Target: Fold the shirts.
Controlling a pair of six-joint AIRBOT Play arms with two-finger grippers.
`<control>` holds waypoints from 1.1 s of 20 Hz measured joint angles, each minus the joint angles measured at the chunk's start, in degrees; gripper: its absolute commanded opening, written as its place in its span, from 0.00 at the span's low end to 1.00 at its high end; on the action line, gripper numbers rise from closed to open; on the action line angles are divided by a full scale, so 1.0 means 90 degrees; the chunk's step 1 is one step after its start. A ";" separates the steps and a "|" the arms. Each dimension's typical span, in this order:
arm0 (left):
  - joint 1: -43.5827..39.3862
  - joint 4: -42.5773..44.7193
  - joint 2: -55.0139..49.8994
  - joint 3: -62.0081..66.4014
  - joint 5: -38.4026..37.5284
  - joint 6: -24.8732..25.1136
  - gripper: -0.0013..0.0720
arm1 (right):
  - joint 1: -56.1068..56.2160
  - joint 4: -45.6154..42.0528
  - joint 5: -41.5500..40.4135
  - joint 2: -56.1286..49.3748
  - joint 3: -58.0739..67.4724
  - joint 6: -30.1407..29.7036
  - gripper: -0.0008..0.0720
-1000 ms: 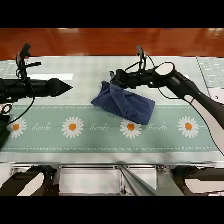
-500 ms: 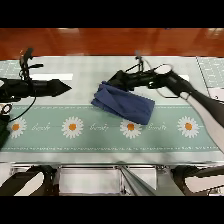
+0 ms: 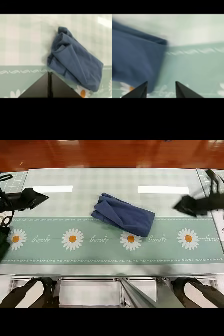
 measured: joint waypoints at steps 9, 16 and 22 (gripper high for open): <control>-0.1316 -0.0019 0.0087 -0.0692 0.0527 -0.0012 0.04 | -0.0602 0.3490 -0.1224 -0.1275 -0.2293 -0.2023 0.58; -0.1588 -0.0019 0.0087 -0.0765 0.0918 -0.0138 0.04 | 0.0338 0.4605 -0.1401 -0.2322 -0.1989 -0.2676 0.57; -0.1613 -0.0017 0.0087 -0.0770 0.0993 -0.0209 0.04 | 0.1588 0.4299 -0.1525 -0.2922 -0.0646 -0.2314 0.05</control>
